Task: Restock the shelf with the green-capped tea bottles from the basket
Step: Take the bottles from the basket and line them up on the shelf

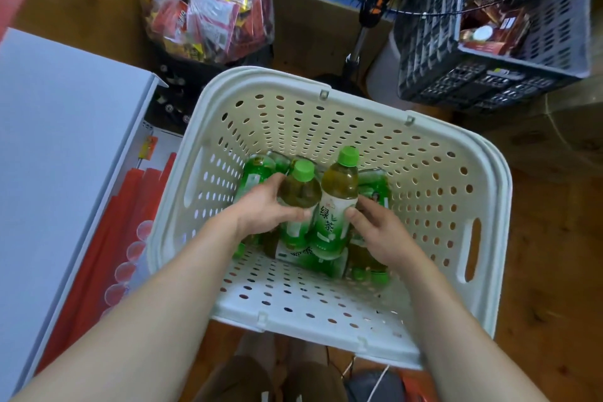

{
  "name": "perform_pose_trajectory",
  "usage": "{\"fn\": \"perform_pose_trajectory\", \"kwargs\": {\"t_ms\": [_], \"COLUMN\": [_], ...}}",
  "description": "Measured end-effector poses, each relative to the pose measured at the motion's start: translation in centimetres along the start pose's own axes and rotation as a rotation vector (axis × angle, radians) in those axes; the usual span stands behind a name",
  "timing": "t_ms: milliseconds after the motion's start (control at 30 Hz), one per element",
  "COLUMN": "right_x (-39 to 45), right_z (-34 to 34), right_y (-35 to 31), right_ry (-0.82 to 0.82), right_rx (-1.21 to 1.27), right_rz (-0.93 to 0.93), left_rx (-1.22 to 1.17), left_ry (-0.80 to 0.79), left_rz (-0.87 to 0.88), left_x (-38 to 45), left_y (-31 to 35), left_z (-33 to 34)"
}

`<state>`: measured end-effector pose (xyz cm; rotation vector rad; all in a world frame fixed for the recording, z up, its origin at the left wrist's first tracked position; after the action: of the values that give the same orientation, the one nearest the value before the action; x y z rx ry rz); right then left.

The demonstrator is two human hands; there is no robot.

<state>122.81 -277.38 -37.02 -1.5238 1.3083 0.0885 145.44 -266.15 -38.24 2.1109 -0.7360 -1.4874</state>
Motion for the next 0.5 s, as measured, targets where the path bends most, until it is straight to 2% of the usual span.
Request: {"fn": "perform_pose_trajectory", "kwargs": {"t_ms": [100,333,500], "right_x": [-0.1,0.0,-0.5], "right_z": [0.6,0.5,1.1], "right_y": [-0.4,-3.0,-4.3], "right_ry": [0.045,0.206,0.160], "right_rx": [0.044,0.339,0.296], "right_rz": [-0.014,0.061,-0.029], "left_rx": [-0.131,-0.370,-0.410], "left_ry": [0.060,0.122,0.112], "left_rz": [-0.010,-0.038,-0.040], "left_x": [0.5,-0.6,-1.7], "left_y": [0.0,1.5,2.3], "left_z": [-0.3,-0.1,0.3]}}
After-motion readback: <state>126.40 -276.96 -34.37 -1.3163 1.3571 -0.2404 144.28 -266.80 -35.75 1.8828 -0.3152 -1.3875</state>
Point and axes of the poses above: each hand's wrist, its own x-axis towards the middle knuckle, its own z-axis out of the palm, y = z × x, the point moved 6 cm from there along x, towards the middle knuckle, and after that the axes turned 10 degrees about y, right-handed, at the moved point
